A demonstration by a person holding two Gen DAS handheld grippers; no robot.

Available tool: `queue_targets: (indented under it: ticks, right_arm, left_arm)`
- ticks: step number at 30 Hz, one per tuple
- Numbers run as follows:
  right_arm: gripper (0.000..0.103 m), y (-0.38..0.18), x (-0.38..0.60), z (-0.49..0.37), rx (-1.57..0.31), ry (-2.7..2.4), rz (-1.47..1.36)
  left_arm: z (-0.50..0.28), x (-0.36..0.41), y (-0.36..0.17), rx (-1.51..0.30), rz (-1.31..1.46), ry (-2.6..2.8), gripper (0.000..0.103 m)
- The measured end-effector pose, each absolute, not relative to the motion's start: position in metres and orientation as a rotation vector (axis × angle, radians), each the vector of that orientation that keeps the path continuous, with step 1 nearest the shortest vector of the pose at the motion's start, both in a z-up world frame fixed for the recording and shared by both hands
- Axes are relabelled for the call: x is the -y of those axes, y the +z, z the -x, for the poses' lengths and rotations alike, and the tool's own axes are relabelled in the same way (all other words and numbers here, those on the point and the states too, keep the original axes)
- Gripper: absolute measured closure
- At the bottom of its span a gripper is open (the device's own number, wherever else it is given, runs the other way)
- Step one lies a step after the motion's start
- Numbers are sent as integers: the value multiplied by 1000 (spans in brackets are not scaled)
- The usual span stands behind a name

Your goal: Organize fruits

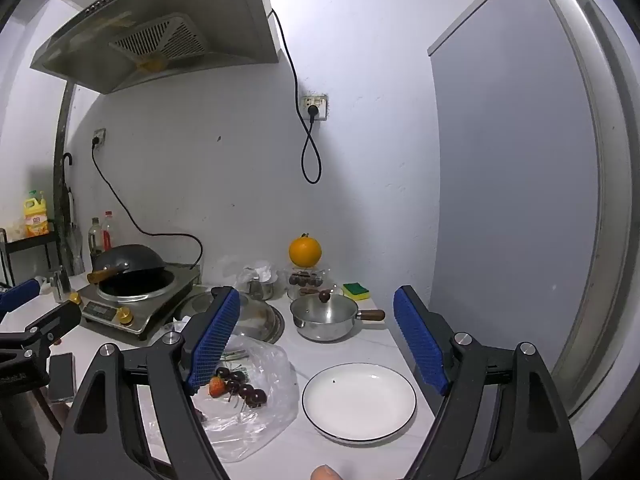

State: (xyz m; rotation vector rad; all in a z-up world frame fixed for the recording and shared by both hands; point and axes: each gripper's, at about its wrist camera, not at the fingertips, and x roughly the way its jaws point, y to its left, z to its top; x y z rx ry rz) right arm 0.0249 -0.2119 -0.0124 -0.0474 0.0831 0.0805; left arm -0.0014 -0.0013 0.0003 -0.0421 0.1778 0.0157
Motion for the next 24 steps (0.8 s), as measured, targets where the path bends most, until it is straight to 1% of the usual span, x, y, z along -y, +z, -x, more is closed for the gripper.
queue_targets:
  ticks: [24]
  right_arm:
    - [21, -13, 212, -27, -106, 88, 44]
  left_arm:
    - [-1, 1, 1, -174, 50, 2, 1]
